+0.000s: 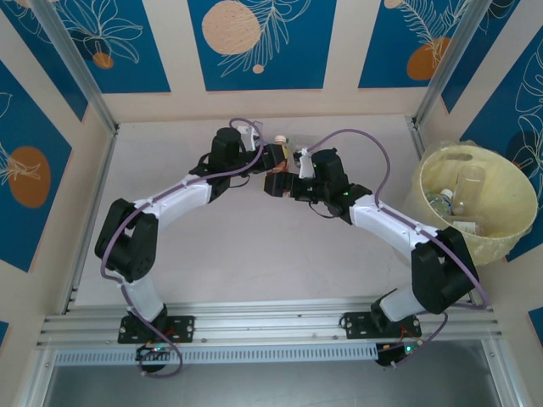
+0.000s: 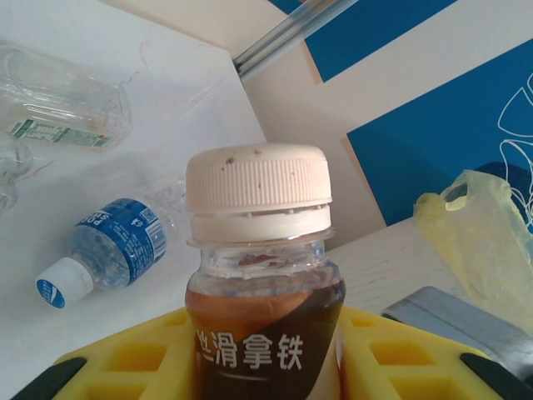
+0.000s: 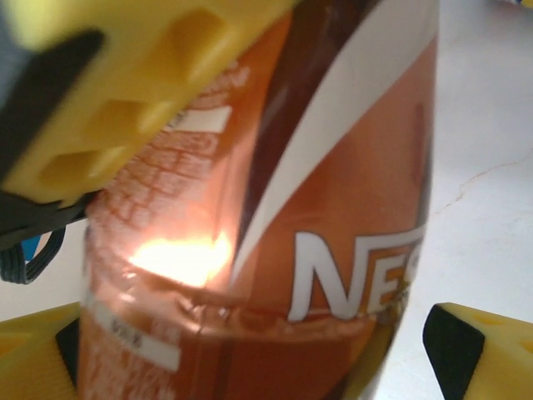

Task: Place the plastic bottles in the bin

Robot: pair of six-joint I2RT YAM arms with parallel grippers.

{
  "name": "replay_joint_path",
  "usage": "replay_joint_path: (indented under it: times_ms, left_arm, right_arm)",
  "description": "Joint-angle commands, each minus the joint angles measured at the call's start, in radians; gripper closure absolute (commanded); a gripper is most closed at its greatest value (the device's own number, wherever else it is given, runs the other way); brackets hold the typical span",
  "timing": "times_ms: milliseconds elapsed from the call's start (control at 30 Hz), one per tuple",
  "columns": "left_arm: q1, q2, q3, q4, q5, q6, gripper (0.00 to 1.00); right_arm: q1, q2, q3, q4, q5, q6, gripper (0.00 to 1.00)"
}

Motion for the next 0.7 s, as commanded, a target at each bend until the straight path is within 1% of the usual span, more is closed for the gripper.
replay_joint_path:
  times_ms: [0,33,133,167,233,367,433,467,567,667]
  left_arm:
    - [-0.008,-0.016,-0.007,0.044,0.029,-0.019,0.63]
    - [-0.008,-0.015,-0.008,0.044,0.03,-0.021,0.62]
    - [-0.008,-0.017,-0.008,0.028,0.028,-0.014,0.54]
    - [-0.006,-0.021,-0.006,0.018,0.026,-0.011,0.49]
    - [-0.003,-0.027,-0.01,0.017,0.031,-0.01,0.4]
    - [0.014,-0.051,-0.014,0.021,0.046,-0.023,0.14]
    - [0.027,-0.067,-0.023,0.028,0.051,-0.034,0.06]
    - [0.036,-0.081,-0.032,0.031,0.046,-0.04,0.04]
    - [0.056,-0.126,-0.078,0.055,0.009,-0.047,0.0]
    - [0.072,-0.17,-0.135,0.077,-0.045,-0.017,0.0]
  right_arm:
    - [0.011,0.016,0.041,0.072,-0.046,0.032,0.14]
    - [0.013,0.018,0.046,0.071,-0.036,0.023,0.2]
    - [0.014,0.019,0.045,0.068,-0.025,0.002,0.38]
    - [0.015,0.016,0.042,0.064,-0.02,-0.001,0.43]
    - [0.015,0.008,0.034,0.054,-0.003,-0.004,0.47]
    - [0.015,-0.017,0.012,0.025,0.031,-0.024,0.52]
    - [0.016,-0.036,0.008,-0.018,0.055,-0.044,0.53]
    - [0.016,-0.048,0.005,-0.047,0.071,-0.057,0.54]
    - [0.013,-0.092,-0.007,-0.134,0.126,-0.094,0.55]
    - [0.005,-0.151,-0.012,-0.227,0.188,-0.136,0.56]
